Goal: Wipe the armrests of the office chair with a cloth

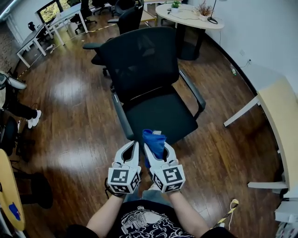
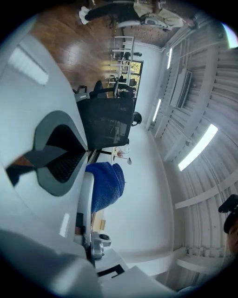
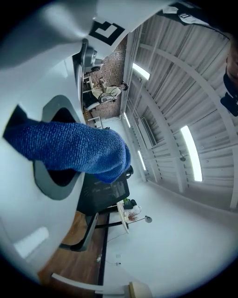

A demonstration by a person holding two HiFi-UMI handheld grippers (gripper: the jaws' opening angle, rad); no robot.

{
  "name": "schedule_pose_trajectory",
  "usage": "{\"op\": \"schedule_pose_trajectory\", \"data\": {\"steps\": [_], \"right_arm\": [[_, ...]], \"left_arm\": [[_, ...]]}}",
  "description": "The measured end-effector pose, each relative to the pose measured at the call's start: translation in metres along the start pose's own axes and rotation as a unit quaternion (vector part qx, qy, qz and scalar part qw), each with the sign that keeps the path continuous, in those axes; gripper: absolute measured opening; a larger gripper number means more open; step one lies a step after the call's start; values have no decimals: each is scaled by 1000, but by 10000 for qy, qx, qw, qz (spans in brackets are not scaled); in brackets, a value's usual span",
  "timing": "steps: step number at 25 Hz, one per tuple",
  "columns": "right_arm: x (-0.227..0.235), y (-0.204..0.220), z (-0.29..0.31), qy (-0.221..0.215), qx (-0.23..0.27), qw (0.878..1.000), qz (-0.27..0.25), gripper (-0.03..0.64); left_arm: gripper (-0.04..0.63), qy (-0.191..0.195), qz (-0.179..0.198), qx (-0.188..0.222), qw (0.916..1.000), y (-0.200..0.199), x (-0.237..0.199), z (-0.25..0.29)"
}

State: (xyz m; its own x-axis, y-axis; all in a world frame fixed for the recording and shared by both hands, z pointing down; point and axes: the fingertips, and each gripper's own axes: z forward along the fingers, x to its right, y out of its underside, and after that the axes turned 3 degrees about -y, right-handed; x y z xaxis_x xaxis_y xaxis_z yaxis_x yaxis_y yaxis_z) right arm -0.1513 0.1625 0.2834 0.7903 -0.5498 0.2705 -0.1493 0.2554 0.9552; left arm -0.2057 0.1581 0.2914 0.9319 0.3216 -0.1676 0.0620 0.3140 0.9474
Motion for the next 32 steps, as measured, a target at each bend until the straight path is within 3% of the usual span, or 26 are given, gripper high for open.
{"op": "schedule_pose_trajectory", "data": {"steps": [19, 32], "right_arm": [[26, -8, -10, 161, 41, 9999, -27, 138], [121, -27, -50, 855, 5, 9960, -264, 137]], "left_arm": [[5, 306, -6, -59, 9995, -7, 27, 26], [5, 1228, 26, -220, 9922, -5, 118, 99]]}}
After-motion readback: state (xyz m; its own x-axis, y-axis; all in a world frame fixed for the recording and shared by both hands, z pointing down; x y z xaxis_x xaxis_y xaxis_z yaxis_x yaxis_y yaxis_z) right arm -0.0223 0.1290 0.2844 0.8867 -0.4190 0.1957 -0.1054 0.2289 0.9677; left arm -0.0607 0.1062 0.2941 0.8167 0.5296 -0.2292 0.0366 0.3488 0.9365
